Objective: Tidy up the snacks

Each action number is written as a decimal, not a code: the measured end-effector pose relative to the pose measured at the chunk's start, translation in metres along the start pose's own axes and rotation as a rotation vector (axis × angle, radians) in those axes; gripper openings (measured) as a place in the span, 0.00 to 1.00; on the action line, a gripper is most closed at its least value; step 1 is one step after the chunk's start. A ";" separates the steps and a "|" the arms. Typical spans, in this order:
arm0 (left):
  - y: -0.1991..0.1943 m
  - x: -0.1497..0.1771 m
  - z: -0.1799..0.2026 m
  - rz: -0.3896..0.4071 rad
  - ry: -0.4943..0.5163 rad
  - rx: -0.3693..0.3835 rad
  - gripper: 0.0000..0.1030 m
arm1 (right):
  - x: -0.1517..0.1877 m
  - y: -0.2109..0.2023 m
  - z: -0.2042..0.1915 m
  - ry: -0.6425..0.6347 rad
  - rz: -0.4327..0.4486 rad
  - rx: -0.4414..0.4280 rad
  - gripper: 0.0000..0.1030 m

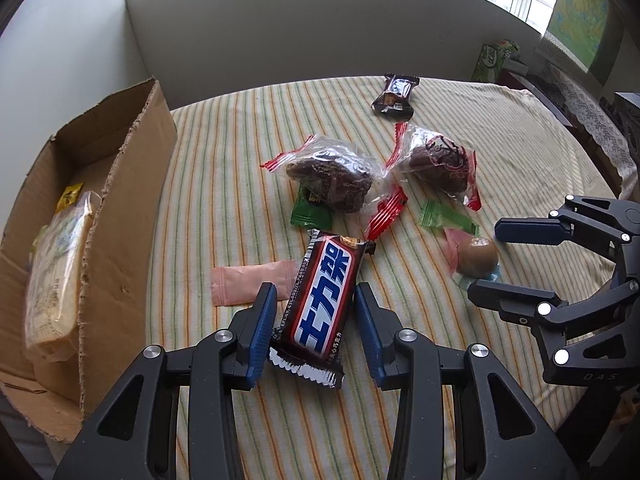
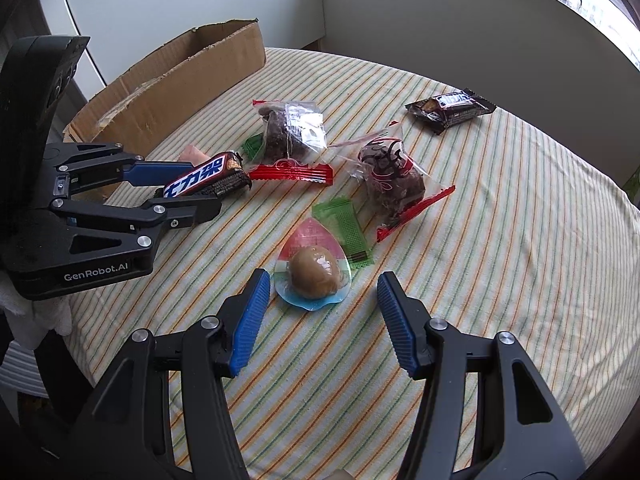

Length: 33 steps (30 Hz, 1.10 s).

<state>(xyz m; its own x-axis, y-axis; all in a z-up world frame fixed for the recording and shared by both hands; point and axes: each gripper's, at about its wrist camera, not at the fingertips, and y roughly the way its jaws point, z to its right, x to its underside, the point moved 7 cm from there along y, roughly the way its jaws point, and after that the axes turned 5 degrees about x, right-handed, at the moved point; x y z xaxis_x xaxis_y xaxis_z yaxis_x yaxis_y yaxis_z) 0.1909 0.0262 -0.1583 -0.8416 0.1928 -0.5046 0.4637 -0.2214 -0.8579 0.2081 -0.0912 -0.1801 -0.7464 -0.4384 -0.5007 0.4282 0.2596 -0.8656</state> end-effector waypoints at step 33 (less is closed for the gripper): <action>-0.061 0.009 -0.008 0.131 -0.068 0.018 0.26 | -0.022 -0.061 -0.019 0.005 0.105 0.010 0.30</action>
<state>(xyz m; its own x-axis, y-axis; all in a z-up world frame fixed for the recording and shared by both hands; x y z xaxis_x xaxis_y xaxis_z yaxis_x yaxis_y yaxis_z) 0.1573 0.0490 -0.1112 -0.7915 0.0964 -0.6035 0.5658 -0.2577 -0.7832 0.1887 -0.0809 -0.1156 -0.7000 -0.4047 -0.5884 0.5088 0.2955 -0.8086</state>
